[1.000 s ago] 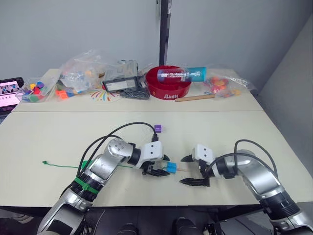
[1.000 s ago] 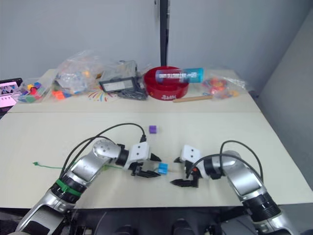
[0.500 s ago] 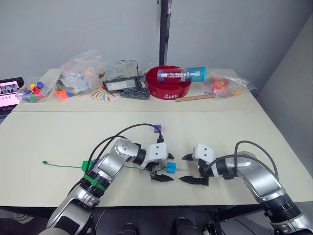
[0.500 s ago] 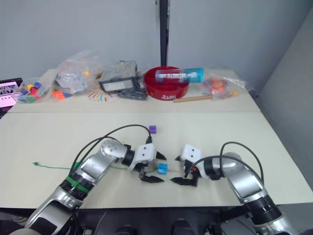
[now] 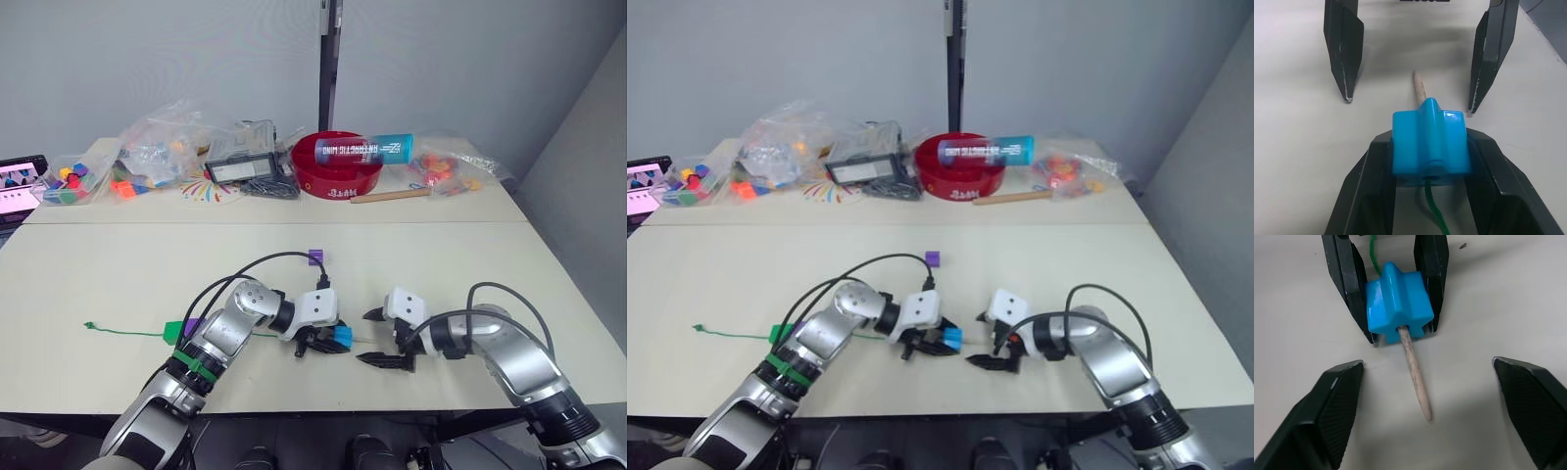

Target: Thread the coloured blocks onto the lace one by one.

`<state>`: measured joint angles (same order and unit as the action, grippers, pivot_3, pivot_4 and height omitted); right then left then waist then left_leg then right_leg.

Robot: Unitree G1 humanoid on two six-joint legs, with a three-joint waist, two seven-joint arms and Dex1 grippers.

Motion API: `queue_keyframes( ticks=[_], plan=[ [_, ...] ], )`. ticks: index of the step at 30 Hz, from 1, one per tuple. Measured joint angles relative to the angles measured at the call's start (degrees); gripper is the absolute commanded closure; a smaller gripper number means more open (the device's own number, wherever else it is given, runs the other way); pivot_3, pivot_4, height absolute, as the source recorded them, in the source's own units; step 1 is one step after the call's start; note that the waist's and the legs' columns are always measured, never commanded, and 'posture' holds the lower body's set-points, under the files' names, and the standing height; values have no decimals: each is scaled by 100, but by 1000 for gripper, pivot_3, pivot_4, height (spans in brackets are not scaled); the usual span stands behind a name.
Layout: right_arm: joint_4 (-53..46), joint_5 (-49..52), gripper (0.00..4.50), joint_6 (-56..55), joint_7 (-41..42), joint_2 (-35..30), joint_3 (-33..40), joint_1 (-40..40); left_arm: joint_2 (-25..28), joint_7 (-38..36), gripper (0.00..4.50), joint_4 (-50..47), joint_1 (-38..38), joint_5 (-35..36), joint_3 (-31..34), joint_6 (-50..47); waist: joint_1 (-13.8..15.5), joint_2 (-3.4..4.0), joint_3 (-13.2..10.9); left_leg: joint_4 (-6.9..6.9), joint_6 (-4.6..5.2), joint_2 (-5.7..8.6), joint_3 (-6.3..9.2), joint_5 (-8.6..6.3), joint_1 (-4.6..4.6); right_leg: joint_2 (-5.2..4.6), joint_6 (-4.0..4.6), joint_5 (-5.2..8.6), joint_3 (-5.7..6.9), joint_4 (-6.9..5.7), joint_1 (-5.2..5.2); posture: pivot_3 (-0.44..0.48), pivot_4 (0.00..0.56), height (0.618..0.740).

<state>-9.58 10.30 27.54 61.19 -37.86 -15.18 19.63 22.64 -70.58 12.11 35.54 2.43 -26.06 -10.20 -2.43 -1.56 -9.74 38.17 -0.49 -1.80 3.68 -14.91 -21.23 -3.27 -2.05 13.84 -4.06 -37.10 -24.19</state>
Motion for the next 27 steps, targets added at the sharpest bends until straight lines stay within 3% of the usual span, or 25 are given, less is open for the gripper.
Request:
queue_keyframes(
  ticks=[10,18,27],
  plan=[
    [18,-50,4498,-264,114,12,-218,16,55,-26,3112,-30,-3,2,7,-5,2,0,0,0,0,1,0,0,0,-1,0,0,0,0,1,0,150,731],
    [69,-51,4500,-342,136,-100,-214,49,382,-82,3112,-326,-132,46,118,-129,3,0,0,1,0,0,0,0,1,-1,0,0,0,-1,1,0,150,731],
    [153,-113,4500,-347,198,-110,-242,155,1614,-308,3112,-814,-728,363,751,-325,-5,0,0,1,0,-3,0,0,4,0,0,0,1,-1,1,0,150,731]
  ],
)
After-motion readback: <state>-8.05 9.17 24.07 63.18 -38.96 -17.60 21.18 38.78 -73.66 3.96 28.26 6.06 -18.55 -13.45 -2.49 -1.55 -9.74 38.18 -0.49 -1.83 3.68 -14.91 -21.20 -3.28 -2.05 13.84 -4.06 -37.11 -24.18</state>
